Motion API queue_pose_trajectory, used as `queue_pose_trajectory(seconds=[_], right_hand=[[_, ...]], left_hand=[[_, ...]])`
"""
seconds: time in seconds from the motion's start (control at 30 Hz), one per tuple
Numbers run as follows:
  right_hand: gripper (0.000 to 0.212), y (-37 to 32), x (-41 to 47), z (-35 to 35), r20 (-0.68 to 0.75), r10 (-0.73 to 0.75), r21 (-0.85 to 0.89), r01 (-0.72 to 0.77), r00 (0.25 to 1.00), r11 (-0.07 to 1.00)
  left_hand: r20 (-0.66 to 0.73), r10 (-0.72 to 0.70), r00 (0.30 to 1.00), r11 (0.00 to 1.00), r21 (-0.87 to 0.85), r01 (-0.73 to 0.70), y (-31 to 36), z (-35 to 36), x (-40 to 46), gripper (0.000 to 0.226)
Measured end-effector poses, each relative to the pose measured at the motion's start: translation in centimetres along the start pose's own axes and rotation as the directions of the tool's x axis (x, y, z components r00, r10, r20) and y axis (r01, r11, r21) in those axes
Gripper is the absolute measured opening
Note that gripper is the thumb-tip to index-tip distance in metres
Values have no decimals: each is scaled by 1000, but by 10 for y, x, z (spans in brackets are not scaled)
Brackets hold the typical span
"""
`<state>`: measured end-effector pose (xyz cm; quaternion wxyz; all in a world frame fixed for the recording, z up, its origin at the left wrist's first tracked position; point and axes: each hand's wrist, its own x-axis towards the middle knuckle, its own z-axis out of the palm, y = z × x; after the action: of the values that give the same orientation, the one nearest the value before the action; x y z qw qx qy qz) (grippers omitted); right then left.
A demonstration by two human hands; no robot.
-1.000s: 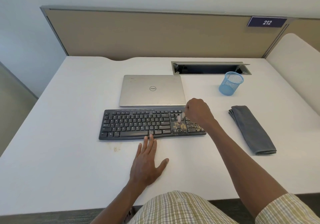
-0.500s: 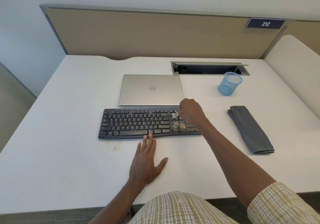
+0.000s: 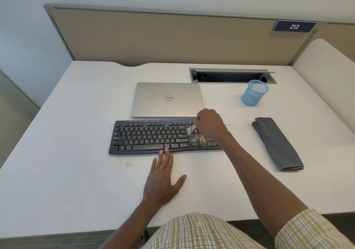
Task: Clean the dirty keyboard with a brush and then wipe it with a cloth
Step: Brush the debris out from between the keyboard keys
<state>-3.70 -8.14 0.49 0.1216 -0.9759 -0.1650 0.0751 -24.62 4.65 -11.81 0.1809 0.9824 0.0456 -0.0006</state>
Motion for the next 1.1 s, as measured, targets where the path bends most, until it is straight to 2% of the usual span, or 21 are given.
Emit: queue_pose_trajectory(seconds=[0.07,0.23,0.3,0.47,0.63,0.73,0.9,1.1], right_hand=[[30,4,-1,3,42,26,19,-27,999,999],[22,23,-7,-15,-19,127,17,-127,992,992],[15,20,-4,-18,-46,125,45,-123,991,991],[25,10,-5,-2,40,87,59,-89,995,994],[21,27,-13,-18,-20,187,58,-186,982,981],[16,25,-9,-21,-80,184,91,-176,980,980],[22,18,-13,-4,-12,164,113,-162,986,980],[11,26,-13,-18,-140,204,45,-199,969,979]], left_hand=[[-1,2,1000,1000,-8,-2,0,-1,0,93],[-1,-2,1000,1000,1,2,0,-1,0,94],[5,-6,1000,1000,6,5,0,-1,1,94],[13,-3,1000,1000,5,3,1,-2,0,95],[13,-5,1000,1000,10,5,1,-2,0,95],[5,-7,1000,1000,7,7,1,-2,0,95],[16,-2,1000,1000,3,2,1,-2,0,95],[14,-4,1000,1000,10,4,1,-1,1,94]])
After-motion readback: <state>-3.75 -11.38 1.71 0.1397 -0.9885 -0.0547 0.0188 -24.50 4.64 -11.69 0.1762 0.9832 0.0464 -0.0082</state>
